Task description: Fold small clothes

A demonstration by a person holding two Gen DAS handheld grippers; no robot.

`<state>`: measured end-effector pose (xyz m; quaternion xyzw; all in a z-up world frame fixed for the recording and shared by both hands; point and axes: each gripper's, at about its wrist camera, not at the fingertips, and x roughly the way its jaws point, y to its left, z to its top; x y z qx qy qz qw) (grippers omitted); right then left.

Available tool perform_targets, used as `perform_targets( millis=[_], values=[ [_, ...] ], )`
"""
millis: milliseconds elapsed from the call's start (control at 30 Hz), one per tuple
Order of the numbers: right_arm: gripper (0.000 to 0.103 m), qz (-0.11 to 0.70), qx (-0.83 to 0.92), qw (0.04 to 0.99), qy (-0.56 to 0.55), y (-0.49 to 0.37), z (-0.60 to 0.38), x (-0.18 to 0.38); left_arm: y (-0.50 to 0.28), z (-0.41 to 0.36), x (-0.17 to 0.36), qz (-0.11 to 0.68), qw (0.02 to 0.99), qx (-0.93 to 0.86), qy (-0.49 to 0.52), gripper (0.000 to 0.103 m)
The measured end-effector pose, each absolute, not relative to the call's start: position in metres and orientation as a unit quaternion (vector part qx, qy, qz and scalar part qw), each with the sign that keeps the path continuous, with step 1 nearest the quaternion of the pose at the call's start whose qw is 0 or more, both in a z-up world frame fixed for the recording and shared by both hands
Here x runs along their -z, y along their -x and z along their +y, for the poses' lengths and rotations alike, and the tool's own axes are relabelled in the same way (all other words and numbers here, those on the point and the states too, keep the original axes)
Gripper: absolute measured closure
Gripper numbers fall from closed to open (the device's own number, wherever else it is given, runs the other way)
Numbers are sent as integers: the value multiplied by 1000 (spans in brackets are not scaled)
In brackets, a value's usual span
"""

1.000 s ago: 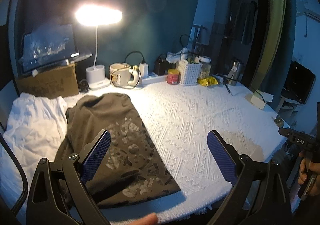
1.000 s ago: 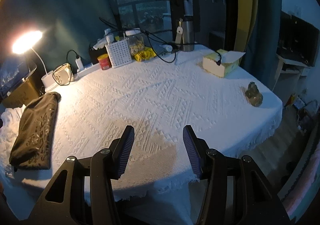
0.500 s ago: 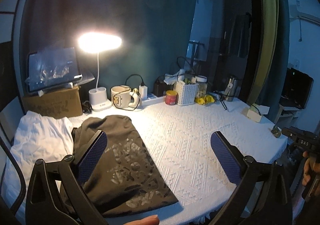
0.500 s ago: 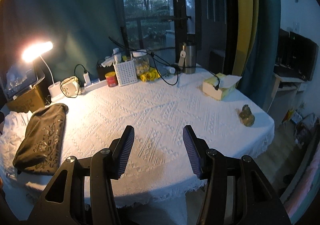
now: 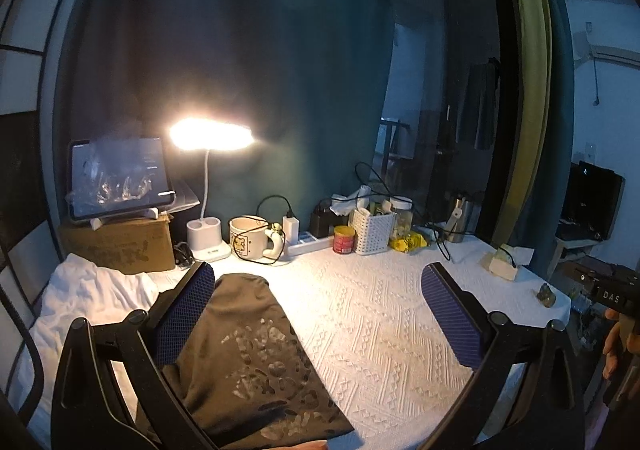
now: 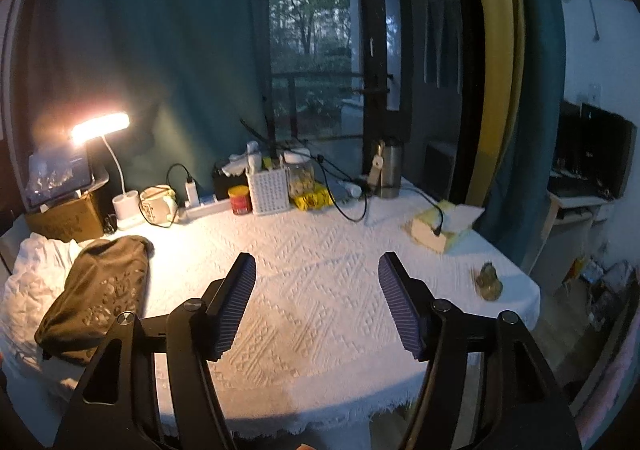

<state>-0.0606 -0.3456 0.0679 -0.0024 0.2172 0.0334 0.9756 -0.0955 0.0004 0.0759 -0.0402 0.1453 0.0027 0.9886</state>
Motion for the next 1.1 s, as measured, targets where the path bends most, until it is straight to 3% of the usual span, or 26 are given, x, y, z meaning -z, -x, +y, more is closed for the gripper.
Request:
perform_targets(
  millis=[1100],
  values=[
    [36, 252, -13, 968, -13, 44, -356, -41, 78, 18, -52, 208, 975, -45, 59, 1]
  ],
)
